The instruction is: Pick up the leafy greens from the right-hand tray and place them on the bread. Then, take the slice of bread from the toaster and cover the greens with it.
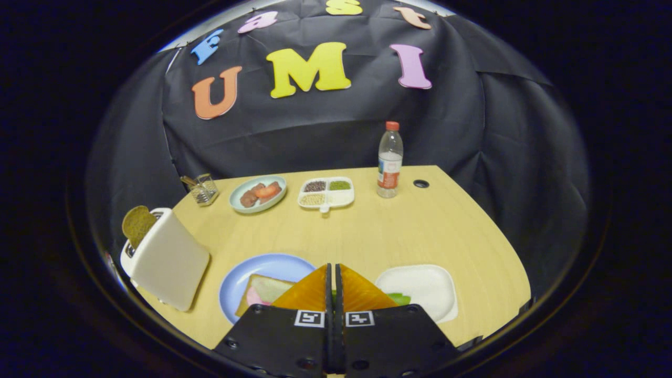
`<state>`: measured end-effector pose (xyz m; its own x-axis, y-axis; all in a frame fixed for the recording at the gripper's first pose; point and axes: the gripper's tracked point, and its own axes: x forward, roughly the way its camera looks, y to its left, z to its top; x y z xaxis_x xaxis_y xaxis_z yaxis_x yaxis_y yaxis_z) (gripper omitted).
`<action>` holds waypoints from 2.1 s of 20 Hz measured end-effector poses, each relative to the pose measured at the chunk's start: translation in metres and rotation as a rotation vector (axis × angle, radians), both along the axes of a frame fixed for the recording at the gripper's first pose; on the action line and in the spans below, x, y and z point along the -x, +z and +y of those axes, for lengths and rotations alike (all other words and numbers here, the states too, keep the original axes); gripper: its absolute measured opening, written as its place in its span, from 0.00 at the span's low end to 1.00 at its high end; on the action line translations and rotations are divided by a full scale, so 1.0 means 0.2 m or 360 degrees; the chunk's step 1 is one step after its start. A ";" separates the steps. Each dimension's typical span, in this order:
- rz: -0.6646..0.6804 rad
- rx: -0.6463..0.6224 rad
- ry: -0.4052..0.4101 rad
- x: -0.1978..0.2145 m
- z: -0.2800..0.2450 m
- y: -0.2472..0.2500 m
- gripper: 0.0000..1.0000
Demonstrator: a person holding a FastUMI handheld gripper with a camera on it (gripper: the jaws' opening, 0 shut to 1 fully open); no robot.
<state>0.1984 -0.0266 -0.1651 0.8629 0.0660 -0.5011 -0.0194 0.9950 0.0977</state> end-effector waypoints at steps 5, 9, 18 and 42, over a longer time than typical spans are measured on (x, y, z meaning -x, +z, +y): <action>-0.0058 0.0025 0.0140 -0.14 0.38 0.00 0.00; 0.0021 0.0098 0.0209 -0.15 0.56 -0.23 0.00; 0.0130 0.0161 0.0165 0.02 0.47 -0.46 0.00; -0.0215 -0.0073 0.0215 0.36 1.04 0.46 0.96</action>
<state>0.1266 0.1814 -0.0737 0.9040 0.2057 -0.3749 -0.1684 0.9771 0.1302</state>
